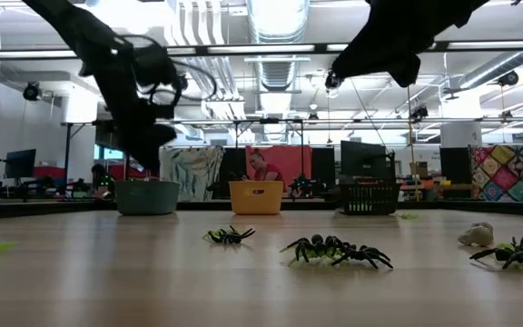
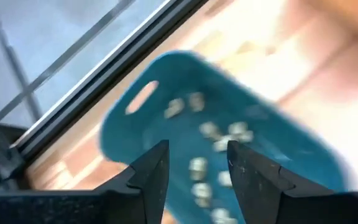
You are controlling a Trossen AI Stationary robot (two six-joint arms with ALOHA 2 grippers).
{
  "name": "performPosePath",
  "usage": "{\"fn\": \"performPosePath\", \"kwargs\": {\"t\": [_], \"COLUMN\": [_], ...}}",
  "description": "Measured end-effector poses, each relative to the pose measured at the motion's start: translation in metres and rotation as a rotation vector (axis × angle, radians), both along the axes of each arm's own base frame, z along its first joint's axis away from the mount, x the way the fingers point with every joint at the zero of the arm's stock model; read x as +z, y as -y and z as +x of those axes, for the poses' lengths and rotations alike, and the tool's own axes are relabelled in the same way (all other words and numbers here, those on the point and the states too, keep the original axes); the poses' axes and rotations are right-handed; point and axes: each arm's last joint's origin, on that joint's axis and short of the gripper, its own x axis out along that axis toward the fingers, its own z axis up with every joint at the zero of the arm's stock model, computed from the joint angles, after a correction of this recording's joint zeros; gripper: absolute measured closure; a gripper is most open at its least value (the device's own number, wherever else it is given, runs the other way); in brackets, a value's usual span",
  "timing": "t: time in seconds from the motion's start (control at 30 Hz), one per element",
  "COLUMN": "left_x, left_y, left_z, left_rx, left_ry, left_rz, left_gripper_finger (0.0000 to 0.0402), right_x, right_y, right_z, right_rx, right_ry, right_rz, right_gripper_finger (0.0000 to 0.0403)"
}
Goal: Sort Halloween decoration
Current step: Put the white skull toy into the blue bin
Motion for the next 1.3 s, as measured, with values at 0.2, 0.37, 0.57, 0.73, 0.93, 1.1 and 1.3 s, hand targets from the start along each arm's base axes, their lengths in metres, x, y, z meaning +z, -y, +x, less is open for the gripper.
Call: {"fn": "performPosePath", "kwargs": {"t": [0.2, 0.37, 0.57, 0.73, 0.93, 1.1, 1.3], "left_x": [0.029, 0.052, 0.059, 0.061, 0.058, 0.051, 0.045], "left_y": [0.033, 0.065, 0.108, 0.138, 0.163, 0.170, 0.171], "left_z": [0.006, 0.015, 0.028, 0.035, 0.041, 0.045, 0.050], "left_rx": [-0.119, -0.241, -0.429, -0.494, -0.552, -0.575, -0.571], "left_ry": [0.170, 0.358, 0.549, 0.588, 0.603, 0.584, 0.566], "left_rz": [0.033, 0.082, 0.097, 0.135, 0.146, 0.132, 0.124], "left_gripper_finger": [0.0262, 0.0263, 0.0263, 0.0263, 0.0263, 0.0263, 0.0263], "right_x": [0.011, 0.017, 0.018, 0.014, -0.001, -0.013, -0.022], "right_y": [-0.002, -0.003, -0.004, -0.006, -0.010, -0.016, -0.025], "right_z": [0.004, 0.005, 0.006, 0.006, 0.010, 0.020, 0.033], "right_rx": [-0.017, -0.007, 0.001, 0.016, -0.023, -0.051, 0.082], "right_ry": [0.046, 0.053, 0.054, 0.017, -0.211, -0.500, -0.813], "right_rz": [0.141, 0.147, 0.216, 0.297, 0.368, 0.380, 0.247], "right_gripper_finger": [0.0351, 0.0351, 0.0351, 0.0351, 0.0351, 0.0351, 0.0351]}}
